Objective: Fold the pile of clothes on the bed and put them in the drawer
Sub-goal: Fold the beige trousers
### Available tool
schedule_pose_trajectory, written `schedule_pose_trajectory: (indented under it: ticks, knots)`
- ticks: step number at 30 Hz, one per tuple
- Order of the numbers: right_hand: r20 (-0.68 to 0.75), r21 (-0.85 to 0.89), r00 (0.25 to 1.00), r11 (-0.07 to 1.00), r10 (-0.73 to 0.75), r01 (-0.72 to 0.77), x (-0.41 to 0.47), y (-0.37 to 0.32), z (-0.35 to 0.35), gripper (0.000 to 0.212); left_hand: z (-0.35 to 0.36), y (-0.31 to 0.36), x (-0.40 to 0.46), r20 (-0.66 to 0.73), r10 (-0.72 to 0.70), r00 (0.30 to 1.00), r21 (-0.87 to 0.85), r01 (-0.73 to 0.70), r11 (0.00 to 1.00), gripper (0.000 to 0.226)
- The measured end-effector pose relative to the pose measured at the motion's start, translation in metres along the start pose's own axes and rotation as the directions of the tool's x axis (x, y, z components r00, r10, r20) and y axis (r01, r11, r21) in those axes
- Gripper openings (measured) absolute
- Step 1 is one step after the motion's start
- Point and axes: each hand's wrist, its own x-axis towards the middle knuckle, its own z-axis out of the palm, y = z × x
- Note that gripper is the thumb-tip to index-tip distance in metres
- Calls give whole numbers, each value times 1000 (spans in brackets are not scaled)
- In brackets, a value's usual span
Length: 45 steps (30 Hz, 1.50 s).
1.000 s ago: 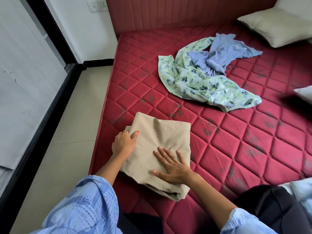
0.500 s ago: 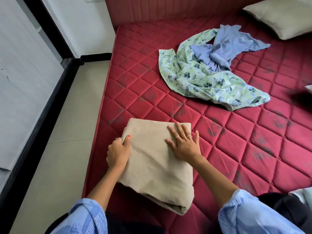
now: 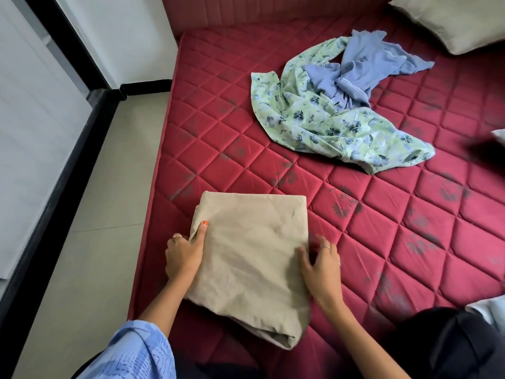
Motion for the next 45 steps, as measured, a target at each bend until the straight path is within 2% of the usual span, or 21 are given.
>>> schedule_pose_trajectory:
  ticks: [1,3,5,7,9,12,16,24,26,29,32,41,44,45]
  knots:
    - [-19,56,996,994,93,-91,-8,2,-5,41,1,-1,1,14,-19,1000,-21,19,1000,92]
    - [40,123,976,968,216,-219,-12,0,-10,28,1,2,1,38,-66,997,-57,68,996,98]
    - [194,157,941,938,279,-310,-4,-5,-13,32,0,4,2,138,-119,983,-124,136,983,97]
    - [372,209,873,888,314,-409,5,-12,-13,43,-4,5,6,265,-155,952,-211,214,954,96]
    - [471,288,822,826,319,-485,9,-18,-17,44,-8,5,6,348,-160,924,-263,260,929,95]
    - [473,383,837,791,276,-477,7,-20,-22,34,-8,4,-2,366,-119,923,-331,249,910,78]
    - [431,465,840,717,330,-520,2,-14,-40,33,-4,18,-24,388,-47,921,-393,211,895,56]
    - [381,583,842,608,381,-539,-40,-7,-138,31,8,71,-83,413,147,899,-434,52,899,59]
    - [361,650,842,540,400,-535,-55,3,-170,34,13,92,-104,473,223,852,-444,13,896,59]
    - [352,772,829,366,435,-519,-78,10,-216,35,20,123,-135,545,314,777,-469,-28,883,64]
    - [347,844,831,241,435,-479,-99,19,-254,36,25,153,-176,587,382,714,-490,-62,869,58]
    - [170,880,806,281,567,-383,-148,63,-361,47,58,241,-291,689,568,450,-547,-193,815,48]
    - [44,907,793,308,607,-286,-160,82,-402,21,81,274,-337,715,605,350,-553,-245,796,54]
    - [16,913,785,311,619,-264,-164,85,-413,19,86,282,-349,726,605,326,-549,-254,796,57]
